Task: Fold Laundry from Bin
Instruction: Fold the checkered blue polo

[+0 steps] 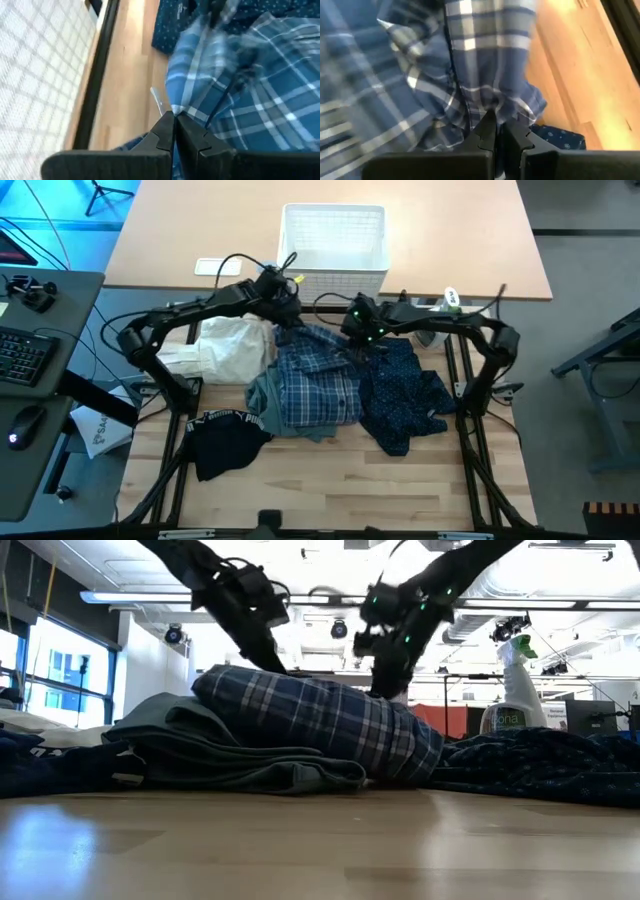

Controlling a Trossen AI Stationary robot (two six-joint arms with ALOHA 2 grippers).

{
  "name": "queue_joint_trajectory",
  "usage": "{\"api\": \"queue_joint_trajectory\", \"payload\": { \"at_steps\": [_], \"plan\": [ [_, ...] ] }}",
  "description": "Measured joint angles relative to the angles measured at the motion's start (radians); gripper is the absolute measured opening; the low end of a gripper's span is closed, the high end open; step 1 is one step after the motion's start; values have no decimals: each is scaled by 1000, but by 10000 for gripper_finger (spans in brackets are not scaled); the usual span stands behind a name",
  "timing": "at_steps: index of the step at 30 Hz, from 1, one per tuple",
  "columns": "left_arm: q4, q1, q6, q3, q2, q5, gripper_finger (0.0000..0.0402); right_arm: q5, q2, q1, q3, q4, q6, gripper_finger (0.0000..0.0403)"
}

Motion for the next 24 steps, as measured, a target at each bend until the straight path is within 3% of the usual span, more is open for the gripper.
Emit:
{"api": "queue_joint_trajectory", "payload": {
  "at_steps": [5, 10, 12, 17, 21, 24],
  "plan": [
    [-20, 12, -25, -50, 50, 2, 0, 97, 78, -13, 0, 43, 73, 3],
    [52, 10, -56, -91, 146, -5, 0, 98, 104, -27, 0, 48, 159, 6],
    [54, 10, -55, -90, 185, -52, 2, 90, 104, -27, 0, 52, 186, 16],
    [57, 16, -17, -54, 206, -230, 7, -62, 80, -27, 0, 73, 221, 67],
    [47, 26, 38, -16, 193, -280, 10, -211, 48, -22, 0, 128, 213, 99],
    [42, 32, 58, 24, 178, -281, 10, -249, 48, -18, 0, 176, 220, 102]
  ]
}}
